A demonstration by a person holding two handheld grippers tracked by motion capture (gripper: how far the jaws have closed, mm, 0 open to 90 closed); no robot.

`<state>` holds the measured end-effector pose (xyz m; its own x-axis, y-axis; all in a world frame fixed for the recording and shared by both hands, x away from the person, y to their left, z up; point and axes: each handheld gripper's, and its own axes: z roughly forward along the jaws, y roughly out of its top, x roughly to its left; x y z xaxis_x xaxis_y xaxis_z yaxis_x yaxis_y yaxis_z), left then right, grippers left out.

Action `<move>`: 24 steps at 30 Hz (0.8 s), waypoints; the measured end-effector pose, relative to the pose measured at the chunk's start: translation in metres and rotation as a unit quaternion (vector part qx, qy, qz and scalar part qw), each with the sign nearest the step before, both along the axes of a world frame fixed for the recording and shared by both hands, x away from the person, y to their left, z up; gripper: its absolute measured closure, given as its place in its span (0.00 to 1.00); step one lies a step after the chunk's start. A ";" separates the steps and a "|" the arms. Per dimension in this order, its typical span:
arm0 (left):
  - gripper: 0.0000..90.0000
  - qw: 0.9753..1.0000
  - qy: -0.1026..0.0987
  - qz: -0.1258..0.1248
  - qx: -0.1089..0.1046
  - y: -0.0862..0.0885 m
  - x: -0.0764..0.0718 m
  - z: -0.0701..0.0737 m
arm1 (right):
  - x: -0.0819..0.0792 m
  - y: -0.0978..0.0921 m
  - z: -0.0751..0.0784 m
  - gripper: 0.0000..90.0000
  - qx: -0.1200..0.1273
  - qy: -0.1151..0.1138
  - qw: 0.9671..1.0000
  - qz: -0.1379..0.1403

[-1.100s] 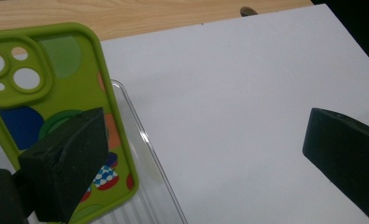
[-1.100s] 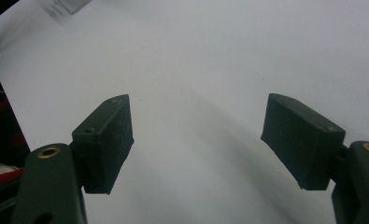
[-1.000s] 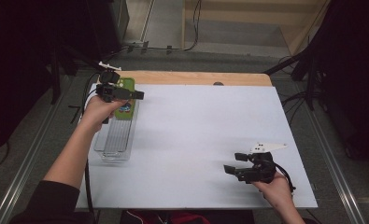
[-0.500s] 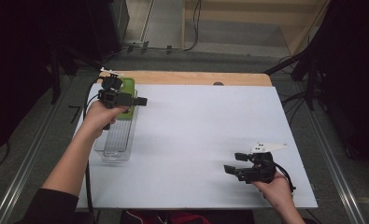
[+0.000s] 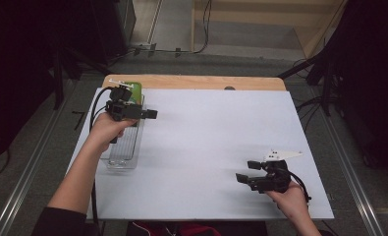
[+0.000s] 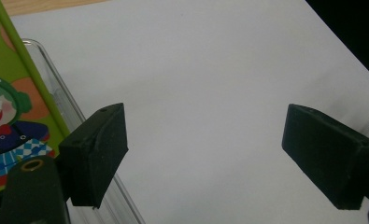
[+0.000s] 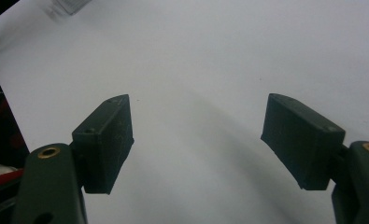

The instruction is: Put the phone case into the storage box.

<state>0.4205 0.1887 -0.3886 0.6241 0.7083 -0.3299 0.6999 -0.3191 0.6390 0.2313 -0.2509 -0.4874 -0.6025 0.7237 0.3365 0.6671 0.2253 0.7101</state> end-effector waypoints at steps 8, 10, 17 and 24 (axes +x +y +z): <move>0.16 1.000 -0.005 -0.017 -0.006 -0.006 -0.013 -0.005 | 0.000 0.001 0.000 0.25 -0.001 0.001 1.000 0.001; 0.16 1.000 -0.006 -0.023 -0.005 -0.007 -0.016 -0.007 | 0.000 0.000 0.000 0.25 -0.001 0.001 1.000 0.001; 0.16 0.999 -0.014 -0.031 -0.016 -0.009 -0.028 -0.012 | 0.000 0.000 0.000 0.25 0.000 0.001 1.000 0.001; 0.18 0.999 -0.014 -0.039 -0.024 -0.008 -0.038 -0.017 | 0.000 0.000 0.000 0.25 -0.001 0.002 1.000 0.001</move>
<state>0.3823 0.1805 -0.4060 0.6859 0.6411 -0.3443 0.6559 -0.3398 0.6740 0.2314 -0.2508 -0.4876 -0.6022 0.7232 0.3381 0.6697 0.2272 0.7070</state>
